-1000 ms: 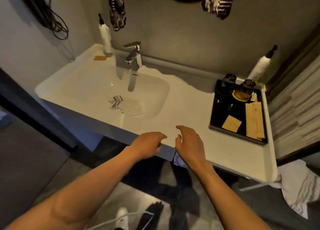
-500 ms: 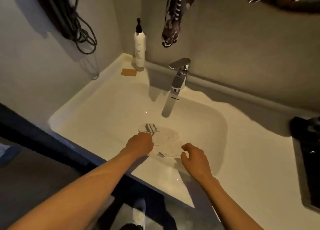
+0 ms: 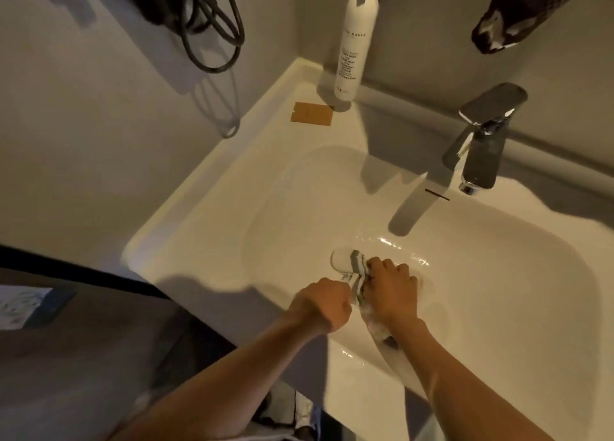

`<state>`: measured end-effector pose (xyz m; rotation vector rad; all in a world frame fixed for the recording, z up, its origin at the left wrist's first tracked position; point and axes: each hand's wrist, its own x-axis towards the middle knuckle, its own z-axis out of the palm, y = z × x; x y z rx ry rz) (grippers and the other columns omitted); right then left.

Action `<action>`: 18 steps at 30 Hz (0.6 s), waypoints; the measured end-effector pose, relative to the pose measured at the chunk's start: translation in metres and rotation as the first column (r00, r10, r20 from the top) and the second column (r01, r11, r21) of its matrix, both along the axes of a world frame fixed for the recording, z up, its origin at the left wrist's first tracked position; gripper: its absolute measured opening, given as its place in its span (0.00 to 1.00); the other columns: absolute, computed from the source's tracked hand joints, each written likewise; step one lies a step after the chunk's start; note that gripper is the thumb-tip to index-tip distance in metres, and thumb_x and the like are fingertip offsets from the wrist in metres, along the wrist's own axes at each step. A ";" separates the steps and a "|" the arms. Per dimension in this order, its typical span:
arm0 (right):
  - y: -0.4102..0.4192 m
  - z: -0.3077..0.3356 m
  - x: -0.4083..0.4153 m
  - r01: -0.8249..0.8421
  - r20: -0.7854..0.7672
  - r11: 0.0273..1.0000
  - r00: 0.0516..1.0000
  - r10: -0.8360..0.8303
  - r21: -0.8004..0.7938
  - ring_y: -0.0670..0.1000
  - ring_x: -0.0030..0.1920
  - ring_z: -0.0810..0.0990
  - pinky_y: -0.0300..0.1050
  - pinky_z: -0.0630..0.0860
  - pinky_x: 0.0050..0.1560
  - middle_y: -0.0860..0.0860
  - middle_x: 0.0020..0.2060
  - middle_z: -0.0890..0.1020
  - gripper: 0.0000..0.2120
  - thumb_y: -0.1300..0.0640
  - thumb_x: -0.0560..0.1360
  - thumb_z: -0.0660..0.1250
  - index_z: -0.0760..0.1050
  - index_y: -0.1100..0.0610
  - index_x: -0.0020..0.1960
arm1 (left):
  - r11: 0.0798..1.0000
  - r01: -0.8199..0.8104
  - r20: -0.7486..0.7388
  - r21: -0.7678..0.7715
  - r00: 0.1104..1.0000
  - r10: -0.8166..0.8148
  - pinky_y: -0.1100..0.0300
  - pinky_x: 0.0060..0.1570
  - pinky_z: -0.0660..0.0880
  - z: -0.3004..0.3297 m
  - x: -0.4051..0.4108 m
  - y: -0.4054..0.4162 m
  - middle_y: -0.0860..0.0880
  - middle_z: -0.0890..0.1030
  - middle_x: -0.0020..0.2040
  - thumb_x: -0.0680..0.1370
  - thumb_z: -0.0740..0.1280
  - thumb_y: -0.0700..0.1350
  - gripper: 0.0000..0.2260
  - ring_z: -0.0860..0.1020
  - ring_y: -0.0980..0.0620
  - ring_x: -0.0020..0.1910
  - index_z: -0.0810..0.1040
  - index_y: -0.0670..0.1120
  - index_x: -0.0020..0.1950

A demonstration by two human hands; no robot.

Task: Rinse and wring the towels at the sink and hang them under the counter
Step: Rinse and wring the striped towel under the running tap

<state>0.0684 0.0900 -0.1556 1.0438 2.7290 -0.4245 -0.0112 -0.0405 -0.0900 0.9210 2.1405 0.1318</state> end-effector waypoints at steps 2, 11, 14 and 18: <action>0.003 0.012 0.006 0.086 -0.119 0.993 0.988 -0.096 -0.087 0.57 0.46 0.78 0.51 0.75 0.42 0.51 0.42 0.81 0.07 0.51 0.75 0.62 0.74 0.54 0.48 | 0.995 -0.094 0.032 0.017 0.995 0.093 0.49 0.59 0.76 0.006 -0.004 -0.003 0.47 0.82 0.60 0.80 0.57 0.48 0.15 0.80 0.44 0.58 0.79 0.50 0.61; 0.017 0.186 0.057 0.147 -0.575 0.777 0.593 -0.565 -0.612 0.56 0.40 0.79 0.45 0.76 0.41 0.57 0.38 0.82 0.09 0.56 0.75 0.64 0.78 0.61 0.43 | 0.634 -0.709 0.711 -0.308 0.272 0.649 0.48 0.49 0.80 0.065 0.019 0.009 0.39 0.80 0.52 0.70 0.68 0.57 0.25 0.81 0.40 0.47 0.75 0.42 0.60; 0.023 0.234 0.064 0.007 -0.587 0.688 0.514 -0.625 -0.726 0.59 0.40 0.77 0.53 0.76 0.42 0.63 0.39 0.81 0.09 0.62 0.74 0.60 0.79 0.64 0.44 | 0.497 -0.798 0.729 -0.340 0.110 0.676 0.43 0.70 0.70 0.096 0.045 0.027 0.44 0.62 0.78 0.69 0.75 0.58 0.48 0.64 0.38 0.76 0.51 0.53 0.80; 0.035 0.273 0.072 -0.163 -0.559 0.555 0.468 -0.685 -0.816 0.53 0.39 0.77 0.48 0.73 0.38 0.56 0.36 0.80 0.12 0.67 0.75 0.57 0.79 0.61 0.41 | 0.426 -0.811 0.897 -0.401 -0.252 0.363 0.51 0.55 0.78 0.138 0.053 0.051 0.38 0.70 0.74 0.80 0.63 0.54 0.29 0.70 0.35 0.70 0.62 0.46 0.79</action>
